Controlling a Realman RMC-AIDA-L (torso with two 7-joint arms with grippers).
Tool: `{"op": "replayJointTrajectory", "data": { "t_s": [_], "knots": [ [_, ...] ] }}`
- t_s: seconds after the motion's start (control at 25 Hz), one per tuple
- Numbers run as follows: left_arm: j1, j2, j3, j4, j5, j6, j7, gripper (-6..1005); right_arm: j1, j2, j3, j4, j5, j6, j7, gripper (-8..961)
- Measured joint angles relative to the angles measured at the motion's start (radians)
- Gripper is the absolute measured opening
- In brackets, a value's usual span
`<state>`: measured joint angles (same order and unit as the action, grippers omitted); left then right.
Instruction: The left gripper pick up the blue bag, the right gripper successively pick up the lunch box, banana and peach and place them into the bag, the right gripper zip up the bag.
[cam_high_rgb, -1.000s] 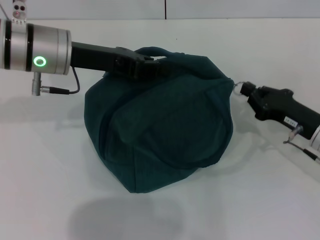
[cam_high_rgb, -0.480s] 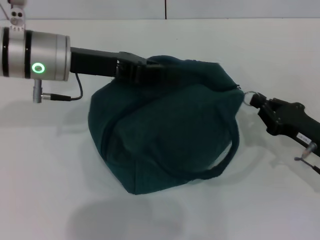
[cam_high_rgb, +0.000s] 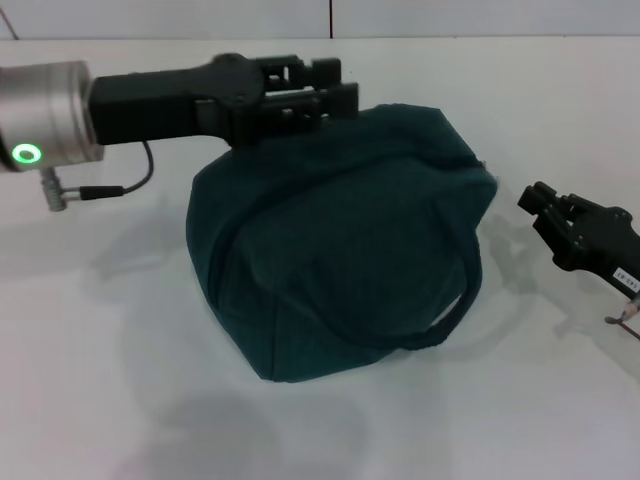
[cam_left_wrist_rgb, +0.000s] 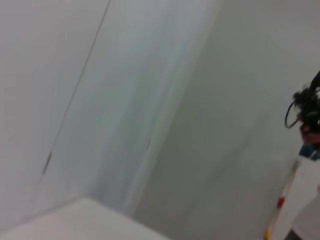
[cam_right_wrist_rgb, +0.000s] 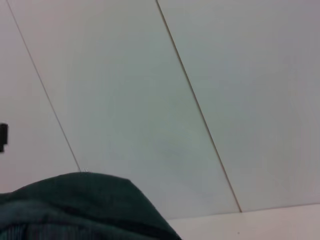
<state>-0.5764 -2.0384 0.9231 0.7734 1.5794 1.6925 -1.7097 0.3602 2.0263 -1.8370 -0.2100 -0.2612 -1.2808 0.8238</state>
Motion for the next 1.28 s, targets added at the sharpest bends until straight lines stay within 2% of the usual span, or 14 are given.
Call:
{"op": "replayJointTrajectory", "data": {
  "t_s": [0.2,0.44,0.56,0.68,0.76,0.96,1.04,1.08,1.16,1.24,1.28],
  "knots": [
    [0.028,0.003,-0.001,0.000,-0.030,0.011,0.040,549,0.000,-0.001,0.004,0.000,0.001,-0.001,-0.003,143],
    [0.063,0.000,-0.001,-0.001,-0.033,0.012,0.120,574,-0.008,-0.007,0.093,0.002,0.002,-0.042,-0.014,342],
    [0.083,0.000,-0.001,-0.001,-0.037,0.019,0.160,587,-0.018,-0.017,0.144,0.001,0.000,-0.144,-0.019,479],
    [0.101,0.000,-0.001,-0.001,-0.037,0.043,0.190,600,-0.016,-0.035,0.166,-0.009,-0.006,-0.297,-0.037,600],
    [0.116,0.000,-0.001,0.002,-0.037,0.064,0.208,608,-0.003,-0.054,0.165,-0.027,-0.016,-0.384,-0.047,660],
    [0.152,-0.001,-0.004,0.008,-0.049,0.100,0.224,629,0.056,-0.144,0.168,-0.133,-0.169,-0.434,0.113,810],
    [0.169,0.000,-0.015,0.009,-0.052,0.105,0.226,638,0.105,-0.191,0.168,-0.157,-0.249,-0.429,0.228,835],
    [0.177,0.000,-0.023,0.009,-0.052,0.106,0.233,642,0.119,-0.202,0.168,-0.161,-0.270,-0.429,0.257,848],
    [0.192,0.002,-0.032,0.007,-0.053,0.111,0.254,651,0.179,-0.240,0.169,-0.166,-0.362,-0.431,0.359,872],
    [0.207,0.005,-0.035,0.004,-0.052,0.117,0.274,659,0.219,-0.260,0.169,-0.173,-0.438,-0.436,0.418,885],
    [0.207,0.005,-0.035,0.004,-0.052,0.117,0.274,705,0.239,-0.268,0.169,-0.181,-0.475,-0.438,0.447,885]
  ]
}}
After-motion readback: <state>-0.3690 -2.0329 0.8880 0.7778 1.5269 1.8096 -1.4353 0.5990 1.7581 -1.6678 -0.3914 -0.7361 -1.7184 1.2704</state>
